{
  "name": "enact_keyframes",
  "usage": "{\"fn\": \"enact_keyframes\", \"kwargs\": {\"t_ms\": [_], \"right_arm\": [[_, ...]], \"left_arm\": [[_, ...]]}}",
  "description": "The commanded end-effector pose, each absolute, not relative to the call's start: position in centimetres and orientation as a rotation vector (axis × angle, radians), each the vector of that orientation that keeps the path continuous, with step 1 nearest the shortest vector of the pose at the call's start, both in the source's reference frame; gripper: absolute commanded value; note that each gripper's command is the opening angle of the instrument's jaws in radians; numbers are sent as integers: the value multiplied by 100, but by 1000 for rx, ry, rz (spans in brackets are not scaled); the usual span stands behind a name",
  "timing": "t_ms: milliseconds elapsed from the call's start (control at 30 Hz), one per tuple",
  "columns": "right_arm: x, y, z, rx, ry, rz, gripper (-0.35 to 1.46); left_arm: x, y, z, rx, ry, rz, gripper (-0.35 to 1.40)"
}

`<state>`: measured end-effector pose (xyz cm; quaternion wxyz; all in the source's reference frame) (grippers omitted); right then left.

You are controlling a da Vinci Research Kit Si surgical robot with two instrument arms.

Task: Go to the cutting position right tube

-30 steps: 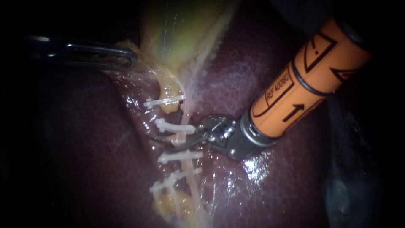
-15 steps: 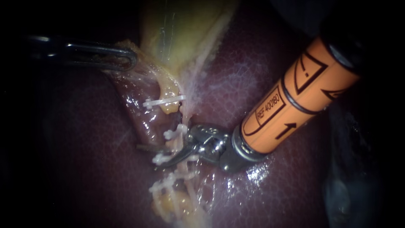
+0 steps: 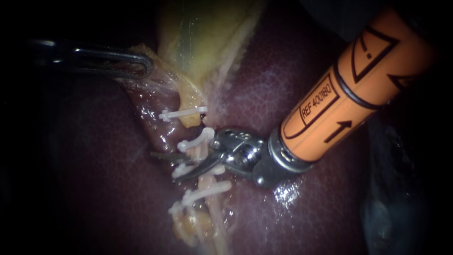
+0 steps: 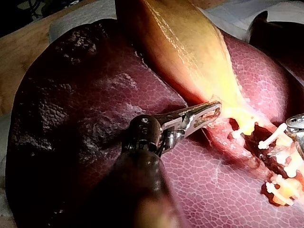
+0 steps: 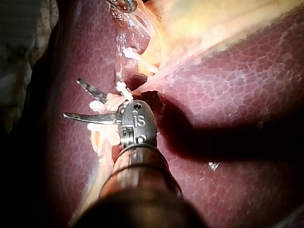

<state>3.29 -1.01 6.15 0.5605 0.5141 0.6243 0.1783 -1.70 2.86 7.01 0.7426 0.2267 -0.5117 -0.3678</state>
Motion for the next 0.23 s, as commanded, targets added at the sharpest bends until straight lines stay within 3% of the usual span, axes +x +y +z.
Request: {"fn": "enact_keyframes", "kwargs": {"t_ms": [33, 233], "right_arm": [[329, -102, 617, 1209, 1471, 423, 118], [327, -102, 622, 1202, 1474, 430, 117]], "left_arm": [[-170, 286, 701, 497, -1122, -806, -35], [-170, 286, 701, 497, -1122, -806, -35]]}}
